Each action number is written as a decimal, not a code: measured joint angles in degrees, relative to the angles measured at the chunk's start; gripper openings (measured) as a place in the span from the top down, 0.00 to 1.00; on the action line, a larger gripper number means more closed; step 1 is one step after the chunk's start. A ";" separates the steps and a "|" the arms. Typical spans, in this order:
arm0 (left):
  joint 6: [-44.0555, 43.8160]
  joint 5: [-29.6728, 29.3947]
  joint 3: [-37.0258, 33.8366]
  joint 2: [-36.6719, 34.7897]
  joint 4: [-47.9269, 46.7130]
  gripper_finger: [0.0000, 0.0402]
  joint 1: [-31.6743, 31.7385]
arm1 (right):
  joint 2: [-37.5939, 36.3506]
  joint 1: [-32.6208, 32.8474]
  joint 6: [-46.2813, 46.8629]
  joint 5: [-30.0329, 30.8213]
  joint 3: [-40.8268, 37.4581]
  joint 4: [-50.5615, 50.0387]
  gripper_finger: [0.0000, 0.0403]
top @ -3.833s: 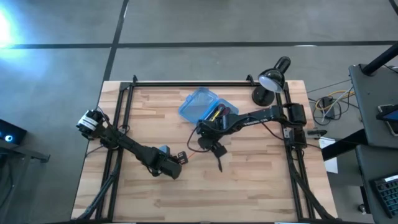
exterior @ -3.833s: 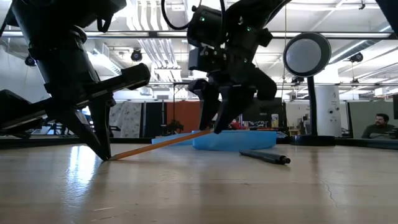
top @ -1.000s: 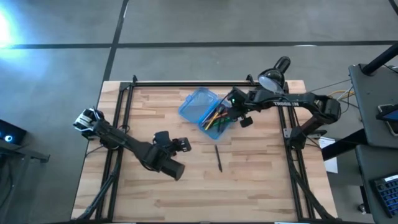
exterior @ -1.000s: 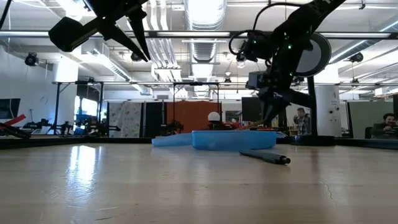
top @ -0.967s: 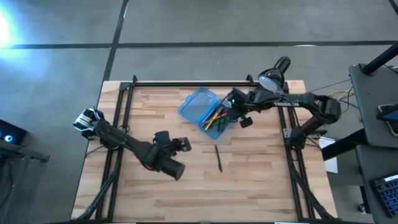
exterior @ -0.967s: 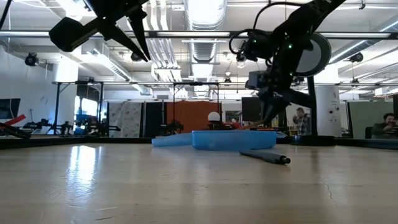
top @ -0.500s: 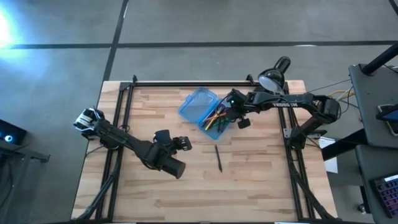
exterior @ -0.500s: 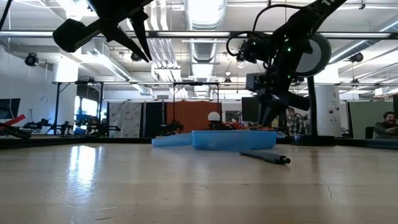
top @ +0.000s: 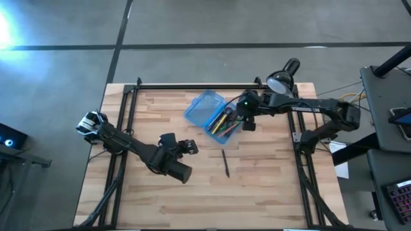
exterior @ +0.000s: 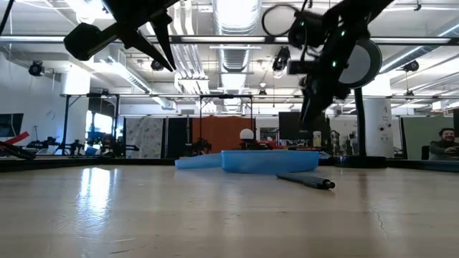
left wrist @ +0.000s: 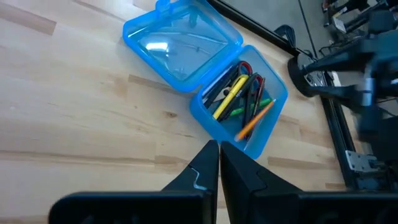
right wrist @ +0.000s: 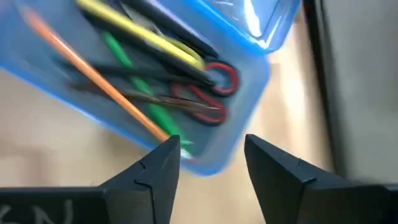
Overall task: Pick & place school supplies into a supply box
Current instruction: Put the black pen into the blue supply box, then return to Home Position
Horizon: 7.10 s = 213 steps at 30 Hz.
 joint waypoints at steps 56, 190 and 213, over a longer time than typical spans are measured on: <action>57.69 15.34 -43.30 -36.89 48.89 1.00 -11.50 | 32.18 31.68 96.95 1.35 34.32 -17.29 0.57; 68.79 78.33 -52.46 -82.52 58.97 0.93 38.51 | -74.11 29.80 49.97 6.37 -19.57 -4.06 0.58; 68.73 73.90 -74.14 -91.49 65.72 0.93 38.72 | -82.30 27.39 49.78 6.40 -41.08 23.42 0.58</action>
